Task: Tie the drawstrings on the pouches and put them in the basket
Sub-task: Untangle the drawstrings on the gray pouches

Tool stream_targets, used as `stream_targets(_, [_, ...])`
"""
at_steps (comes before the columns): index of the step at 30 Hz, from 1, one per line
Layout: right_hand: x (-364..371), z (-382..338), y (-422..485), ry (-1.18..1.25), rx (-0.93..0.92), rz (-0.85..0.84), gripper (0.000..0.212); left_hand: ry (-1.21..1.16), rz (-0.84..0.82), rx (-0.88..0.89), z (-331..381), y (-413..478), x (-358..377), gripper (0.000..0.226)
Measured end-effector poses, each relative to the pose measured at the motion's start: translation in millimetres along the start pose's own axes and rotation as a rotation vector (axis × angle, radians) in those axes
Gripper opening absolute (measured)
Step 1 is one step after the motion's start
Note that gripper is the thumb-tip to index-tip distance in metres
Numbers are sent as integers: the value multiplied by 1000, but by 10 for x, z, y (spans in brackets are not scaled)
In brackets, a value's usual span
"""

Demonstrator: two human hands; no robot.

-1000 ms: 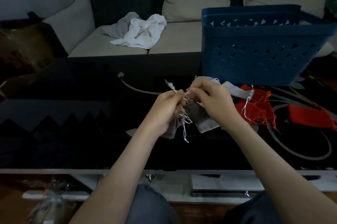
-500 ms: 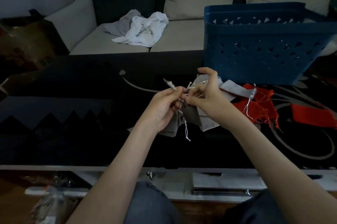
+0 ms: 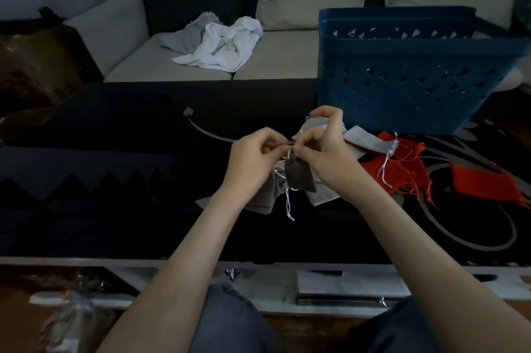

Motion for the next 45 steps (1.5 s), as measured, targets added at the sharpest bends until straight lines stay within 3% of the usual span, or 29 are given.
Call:
stream_targets(2, [-7, 16, 11, -73, -23, -21, 47, 204, 13, 118, 42, 1, 24, 5])
stream_targets(4, [-11, 27, 14, -133, -42, -50, 40, 289, 0, 112, 19, 22, 49, 4])
stream_targets(8, [-21, 23, 16, -141, 13, -107, 22, 333, 59, 135, -35, 17, 71, 11])
stream_targets(14, [-69, 30, 42, -31, 140, -109, 25, 385, 162, 352, 37, -44, 83, 22])
stream_targets(18, [-88, 35, 28, -95, 177, -208, 19, 467, 251, 499, 84, -82, 115, 16])
stream_targets(28, [-102, 13, 8, 26, 212, -94, 11, 346, 167, 419, 80, -89, 99, 6])
stream_targets(32, [-119, 12, -7, 19, 233, -123, 4, 272, 80, 374, 59, -101, 99, 5])
stream_targets(37, [-170, 62, 26, 28, 267, -92, 13, 226, 47, 357, -1, -82, 90, 7])
stream_targets(45, [-146, 39, 34, 150, 206, 45, 12, 201, 27, 353, -1, -84, 97, 7])
Point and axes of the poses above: each hand's wrist, its own y-axis towards the middle knuckle, its own x-axis out of the palm, z = x × y, the point moved 2 cm from there along y, towards the middle knuckle, and after that the axes turned 15 degrees about -x, right-handed, at the moved point
